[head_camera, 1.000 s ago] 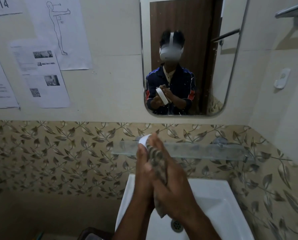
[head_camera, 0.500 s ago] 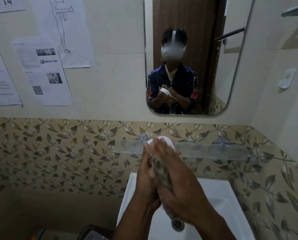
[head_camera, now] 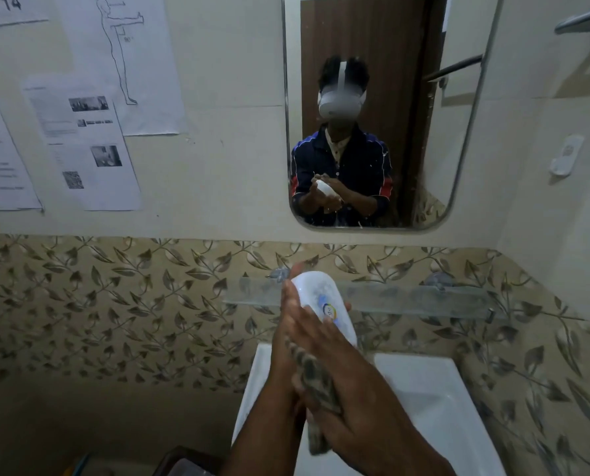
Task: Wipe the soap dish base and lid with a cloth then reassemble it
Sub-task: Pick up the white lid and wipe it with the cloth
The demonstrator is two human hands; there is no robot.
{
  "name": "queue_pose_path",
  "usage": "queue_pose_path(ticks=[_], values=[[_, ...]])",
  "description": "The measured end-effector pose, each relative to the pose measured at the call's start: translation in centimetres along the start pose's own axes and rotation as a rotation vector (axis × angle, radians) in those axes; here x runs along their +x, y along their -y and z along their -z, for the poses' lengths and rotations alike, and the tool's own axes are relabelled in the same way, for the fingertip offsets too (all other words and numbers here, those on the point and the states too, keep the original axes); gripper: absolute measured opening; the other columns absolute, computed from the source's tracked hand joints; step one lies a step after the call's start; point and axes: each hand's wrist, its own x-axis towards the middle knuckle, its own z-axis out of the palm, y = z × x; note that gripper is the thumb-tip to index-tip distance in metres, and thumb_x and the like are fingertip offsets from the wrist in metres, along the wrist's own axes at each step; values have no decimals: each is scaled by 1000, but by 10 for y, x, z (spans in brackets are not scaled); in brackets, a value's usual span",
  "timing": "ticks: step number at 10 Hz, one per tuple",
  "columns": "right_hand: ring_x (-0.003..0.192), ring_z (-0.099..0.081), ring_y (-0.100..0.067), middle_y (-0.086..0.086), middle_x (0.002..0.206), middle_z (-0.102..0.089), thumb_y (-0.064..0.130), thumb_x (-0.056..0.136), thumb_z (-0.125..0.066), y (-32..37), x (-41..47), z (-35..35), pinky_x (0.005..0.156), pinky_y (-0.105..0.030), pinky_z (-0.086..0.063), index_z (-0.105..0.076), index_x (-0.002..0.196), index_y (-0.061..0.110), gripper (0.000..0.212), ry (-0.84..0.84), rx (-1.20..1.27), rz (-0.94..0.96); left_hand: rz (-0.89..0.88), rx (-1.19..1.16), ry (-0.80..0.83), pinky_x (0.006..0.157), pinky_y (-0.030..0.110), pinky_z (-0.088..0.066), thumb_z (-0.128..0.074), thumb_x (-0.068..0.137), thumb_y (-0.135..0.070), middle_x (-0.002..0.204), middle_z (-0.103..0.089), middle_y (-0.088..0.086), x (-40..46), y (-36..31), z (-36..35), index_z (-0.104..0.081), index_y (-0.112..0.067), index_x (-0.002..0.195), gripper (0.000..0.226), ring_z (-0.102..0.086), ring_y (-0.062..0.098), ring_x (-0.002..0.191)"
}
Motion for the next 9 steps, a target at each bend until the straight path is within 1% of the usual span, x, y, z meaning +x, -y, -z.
queue_pose_path(ticks=[1, 2, 3, 4, 5, 6, 7, 8, 9], values=[[147, -18, 0, 23, 159, -21, 29, 99, -50, -26, -7, 7, 121, -36, -20, -28, 151, 36, 57, -59, -47, -131, -97, -253, 18, 97, 44, -49, -47, 94, -60, 112, -69, 10, 12, -23, -24, -68, -20, 105, 47, -65, 24, 100], [144, -28, 1, 24, 155, -31, 54, 94, -40, -36, 13, 26, 118, -37, -29, -26, 147, 48, 55, -178, 21, -363, -109, -152, 120, 72, 30, -61, -63, 78, -63, 93, -76, 0, 8, -18, -37, -69, -16, 101, 52, -74, 16, 83], [143, -23, 6, 23, 157, -25, 51, 97, -39, -29, 33, 37, 119, -34, -27, -22, 149, 46, 55, -212, -6, -321, -54, -136, 107, 79, 27, -60, -32, 99, -52, 103, -79, 0, 4, -5, -39, -73, -15, 118, 58, -75, 12, 95], [145, -8, 10, 30, 158, -9, 42, 100, -42, -9, 28, 29, 122, -26, -16, -15, 151, 45, 58, -66, -46, -211, -98, -150, 138, 104, 41, -49, -29, 102, -53, 121, -74, 4, 3, -8, -36, -73, -31, 119, 53, -68, 21, 116], [149, -8, 0, 25, 161, -11, 22, 99, -52, -13, 3, 15, 121, -21, -7, -23, 153, 33, 63, 11, -108, -84, -100, -310, 147, 91, 44, -54, -31, 100, -57, 101, -79, 9, 8, -14, -28, -83, -32, 86, 60, -74, 28, 96], [147, -12, 4, 28, 158, -15, 36, 99, -46, -26, 0, 15, 121, -25, -10, -25, 151, 36, 56, -85, -89, -238, -13, -395, 105, 81, 45, -60, -32, 100, -57, 100, -78, 17, 6, -10, -26, -78, -11, 96, 65, -76, 32, 88], [144, -8, 11, 26, 158, -16, 48, 100, -38, -27, 17, 20, 122, -25, -13, -18, 152, 39, 57, -179, -71, -410, -10, -311, 103, 94, 40, -57, -26, 102, -53, 109, -77, 11, 2, 0, -31, -82, -16, 96, 68, -75, 25, 99], [144, 0, 12, 27, 159, -7, 50, 99, -34, -14, 26, 19, 122, -21, -8, -11, 153, 39, 59, -118, -128, -265, 7, -270, 89, 112, 44, -40, -30, 102, -51, 125, -71, 10, 2, 2, -31, -76, -22, 114, 56, -65, 25, 120], [147, -5, 6, 27, 159, -11, 34, 99, -48, -9, 9, 11, 121, -20, -5, -18, 152, 38, 60, 15, -34, -124, 18, -346, 84, 98, 46, -47, -34, 99, -57, 104, -77, 17, 7, -9, -24, -83, -22, 93, 61, -67, 33, 105]])
